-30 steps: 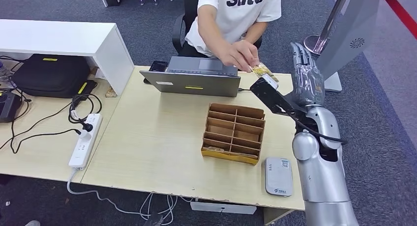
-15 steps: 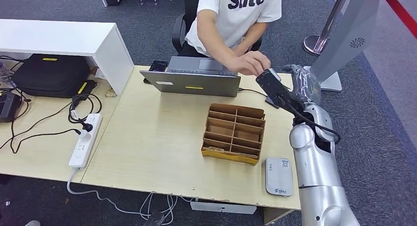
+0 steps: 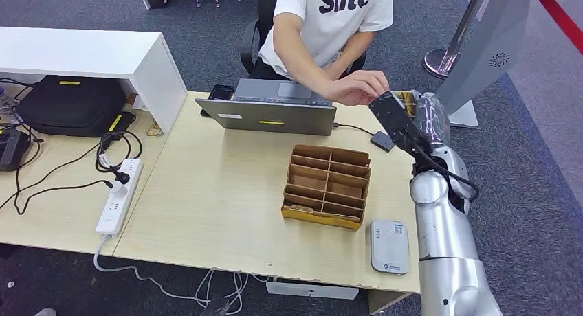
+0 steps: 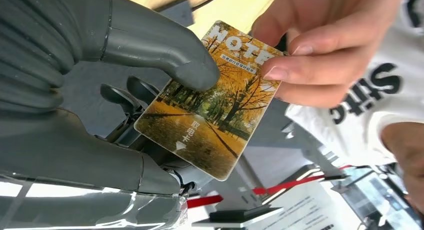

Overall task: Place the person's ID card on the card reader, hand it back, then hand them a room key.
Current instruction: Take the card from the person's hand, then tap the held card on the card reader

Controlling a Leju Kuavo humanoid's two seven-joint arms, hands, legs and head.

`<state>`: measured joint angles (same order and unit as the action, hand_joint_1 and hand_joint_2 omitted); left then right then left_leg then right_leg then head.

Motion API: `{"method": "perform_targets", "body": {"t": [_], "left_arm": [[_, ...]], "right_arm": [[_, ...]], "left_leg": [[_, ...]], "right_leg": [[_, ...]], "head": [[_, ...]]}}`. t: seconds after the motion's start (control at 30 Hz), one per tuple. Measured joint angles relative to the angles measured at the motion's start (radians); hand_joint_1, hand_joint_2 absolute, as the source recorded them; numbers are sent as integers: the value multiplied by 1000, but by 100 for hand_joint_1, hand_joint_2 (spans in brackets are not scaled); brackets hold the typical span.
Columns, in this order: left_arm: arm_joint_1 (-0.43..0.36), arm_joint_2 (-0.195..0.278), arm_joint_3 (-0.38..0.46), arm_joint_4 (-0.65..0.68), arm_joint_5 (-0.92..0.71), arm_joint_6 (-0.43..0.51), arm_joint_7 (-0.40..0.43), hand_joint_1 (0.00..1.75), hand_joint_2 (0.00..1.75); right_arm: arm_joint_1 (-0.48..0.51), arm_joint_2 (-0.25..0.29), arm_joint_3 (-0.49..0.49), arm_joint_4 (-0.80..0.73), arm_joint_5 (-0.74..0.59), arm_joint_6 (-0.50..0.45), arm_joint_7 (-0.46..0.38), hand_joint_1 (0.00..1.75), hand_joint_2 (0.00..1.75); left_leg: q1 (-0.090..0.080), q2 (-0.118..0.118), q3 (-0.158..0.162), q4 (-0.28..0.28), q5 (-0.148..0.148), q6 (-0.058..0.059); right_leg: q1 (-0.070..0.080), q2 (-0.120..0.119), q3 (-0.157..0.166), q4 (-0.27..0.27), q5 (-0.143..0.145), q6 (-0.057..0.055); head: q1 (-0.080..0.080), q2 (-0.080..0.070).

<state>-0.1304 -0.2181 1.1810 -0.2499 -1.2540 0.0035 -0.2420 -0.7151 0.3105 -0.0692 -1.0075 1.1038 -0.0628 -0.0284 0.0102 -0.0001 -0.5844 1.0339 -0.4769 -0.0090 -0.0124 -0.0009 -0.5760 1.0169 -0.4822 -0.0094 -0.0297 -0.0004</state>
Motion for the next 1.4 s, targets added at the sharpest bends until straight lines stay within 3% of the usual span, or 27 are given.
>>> {"method": "perform_targets", "body": {"t": [0.13, 0.23, 0.67, 0.77, 0.93, 1.13, 1.4], "left_arm": [[3, 1, 0, 0, 13, 7, -1, 0, 175], [6, 1, 0, 0, 22, 10, -3, 0, 175], [12, 2, 1, 0, 37, 17, -9, 0, 175], [17, 2, 10, 0, 66, 26, -19, 0, 175], [28, 5, 41, 0, 110, 40, -32, 0, 175], [34, 8, 70, 0, 135, 57, -31, 0, 175], [34, 9, 85, 0, 143, 66, -30, 0, 175]], "right_arm": [[37, 17, -16, -68, -172, 49, -104, 175, 175], [100, 30, -2, -159, -266, 74, -137, 175, 175], [194, 40, 33, -313, -328, 95, -172, 175, 175], [280, 38, 72, -393, -413, 101, -241, 175, 175], [536, -20, 193, -578, -513, 51, -316, 175, 175], [751, -99, 220, -724, -463, 12, -261, 175, 175], [812, -115, 172, -759, -377, 24, -183, 175, 175]], "left_leg": [[0, 0, 0, 0, 0, 0], [0, -1, -1, 0, 0, 0], [0, -1, -2, 0, 0, 0], [0, -1, -1, 0, -1, 0], [0, -2, -2, 0, -4, 0], [0, 0, -2, 0, -5, 0], [0, 1, -1, 0, -4, 0]], "right_leg": [[0, 0, 0, 0, 0, 0], [0, 0, -1, 0, -1, 0], [0, 0, -2, 0, 0, 0], [0, -1, -2, 0, -1, 0], [0, -1, -2, -1, -4, 1], [0, 1, -2, -1, -4, 1], [0, 0, -1, -1, -3, 1]], "head": [[0, 0], [0, 0], [0, 0], [0, 0], [0, 0], [0, 0], [0, 0]]}}
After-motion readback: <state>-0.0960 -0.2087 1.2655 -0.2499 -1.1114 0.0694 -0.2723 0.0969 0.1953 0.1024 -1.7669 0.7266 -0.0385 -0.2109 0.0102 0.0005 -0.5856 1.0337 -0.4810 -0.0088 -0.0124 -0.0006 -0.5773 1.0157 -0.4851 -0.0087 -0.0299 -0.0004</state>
